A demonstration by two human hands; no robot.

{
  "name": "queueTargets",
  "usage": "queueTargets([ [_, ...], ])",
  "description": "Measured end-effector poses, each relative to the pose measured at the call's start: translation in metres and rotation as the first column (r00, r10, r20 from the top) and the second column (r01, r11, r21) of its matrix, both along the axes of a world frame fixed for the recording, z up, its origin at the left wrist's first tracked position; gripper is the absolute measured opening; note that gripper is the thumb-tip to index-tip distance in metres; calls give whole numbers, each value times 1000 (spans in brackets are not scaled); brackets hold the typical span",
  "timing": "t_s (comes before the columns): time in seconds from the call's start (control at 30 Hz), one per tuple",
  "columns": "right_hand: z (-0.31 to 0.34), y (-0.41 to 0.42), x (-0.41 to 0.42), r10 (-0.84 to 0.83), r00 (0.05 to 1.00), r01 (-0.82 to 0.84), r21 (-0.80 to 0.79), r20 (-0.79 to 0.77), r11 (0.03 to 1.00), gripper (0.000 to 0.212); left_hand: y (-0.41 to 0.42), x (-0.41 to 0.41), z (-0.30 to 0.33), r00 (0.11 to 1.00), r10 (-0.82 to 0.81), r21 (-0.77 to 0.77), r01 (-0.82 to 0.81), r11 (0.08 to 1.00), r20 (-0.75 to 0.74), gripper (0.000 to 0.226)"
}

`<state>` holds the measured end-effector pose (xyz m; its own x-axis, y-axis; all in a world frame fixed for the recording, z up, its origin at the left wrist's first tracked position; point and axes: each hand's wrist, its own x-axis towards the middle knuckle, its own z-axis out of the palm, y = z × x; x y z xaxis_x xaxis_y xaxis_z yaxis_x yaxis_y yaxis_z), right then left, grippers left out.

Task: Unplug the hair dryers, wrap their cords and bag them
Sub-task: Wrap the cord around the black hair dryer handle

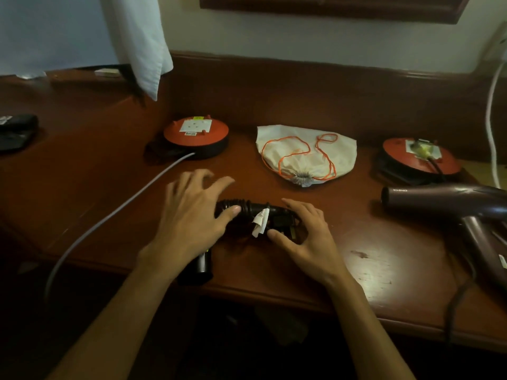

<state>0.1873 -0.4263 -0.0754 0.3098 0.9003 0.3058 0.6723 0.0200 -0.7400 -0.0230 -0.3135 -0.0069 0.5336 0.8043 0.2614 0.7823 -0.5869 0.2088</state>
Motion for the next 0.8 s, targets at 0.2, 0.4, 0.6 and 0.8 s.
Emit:
queueTargets([
  [0.2,7,16,-6,57,981,-59,1,187,998,47,-18,-23,-19,944,304,-428,-222,876,131,102],
  [0.4,1,18,-36,-37,993,23,119,112,993,32,40,-16,-21,975,221,-265,-211,941,6,78],
  [0.6,13,32,-53,37,987,-43,37,156,998,38,77,3,-35,991,131,-85,-128,988,36,65],
  [0.8,24,67,-44,269,961,-265,-76,56,961,73,114,4,-37,968,-42,-221,98,970,248,61],
])
